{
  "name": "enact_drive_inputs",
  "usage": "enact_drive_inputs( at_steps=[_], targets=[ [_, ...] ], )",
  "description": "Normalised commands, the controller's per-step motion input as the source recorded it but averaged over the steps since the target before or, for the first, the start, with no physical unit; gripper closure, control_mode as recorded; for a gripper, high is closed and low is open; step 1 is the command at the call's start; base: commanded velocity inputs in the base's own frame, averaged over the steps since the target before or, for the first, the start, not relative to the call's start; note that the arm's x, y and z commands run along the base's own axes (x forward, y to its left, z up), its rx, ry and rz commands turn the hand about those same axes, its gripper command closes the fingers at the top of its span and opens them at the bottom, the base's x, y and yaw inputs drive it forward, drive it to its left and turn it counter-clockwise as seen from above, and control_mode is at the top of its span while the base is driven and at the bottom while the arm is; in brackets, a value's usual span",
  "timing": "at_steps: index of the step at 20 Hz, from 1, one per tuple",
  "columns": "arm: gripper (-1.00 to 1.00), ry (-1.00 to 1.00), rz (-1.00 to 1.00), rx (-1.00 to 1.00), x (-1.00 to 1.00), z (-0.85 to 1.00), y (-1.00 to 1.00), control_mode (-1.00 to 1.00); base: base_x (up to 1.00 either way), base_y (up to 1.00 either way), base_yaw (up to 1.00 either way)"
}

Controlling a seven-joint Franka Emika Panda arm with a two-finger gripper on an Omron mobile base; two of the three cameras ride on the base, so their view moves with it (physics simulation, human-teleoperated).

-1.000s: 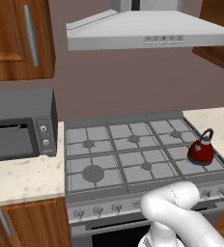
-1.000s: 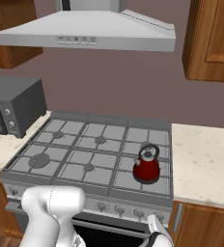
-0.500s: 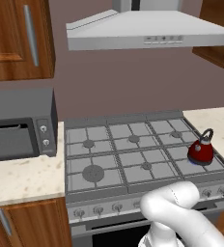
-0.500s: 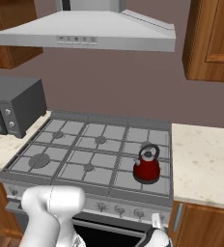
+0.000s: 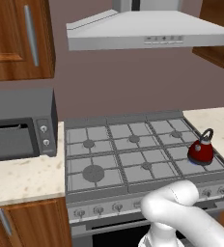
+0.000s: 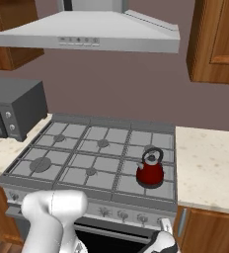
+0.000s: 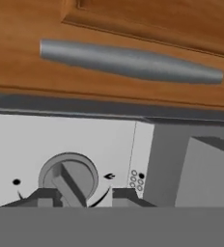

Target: The kettle is done boiling. Turn off the stove, then wait for 300 timesteps before moving the kettle to the dining table.

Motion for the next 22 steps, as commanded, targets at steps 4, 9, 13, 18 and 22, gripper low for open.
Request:
enact_drive_inputs(
  at_steps=[4,9,13,18,22],
  targets=[
    [1.00,0.09,-0.03,0.27,0.00,0.00,-0.40,-1.00,0.00,0.00,0.00],
    [1.00,0.01,-0.07,0.19,0.00,0.16,-0.28,-1.00,0.00,0.00,0.00],
    [1.00,0.00,-0.11,0.12,0.00,0.25,-0.18,-1.00,0.00,0.00,0.00],
    [1.00,0.00,-0.11,0.12,0.00,0.05,-0.21,-1.00,0.00,0.00,0.00],
    [1.00,0.00,-0.10,0.14,0.00,0.00,-0.21,-1.00,0.00,0.00,0.00]
  ],
)
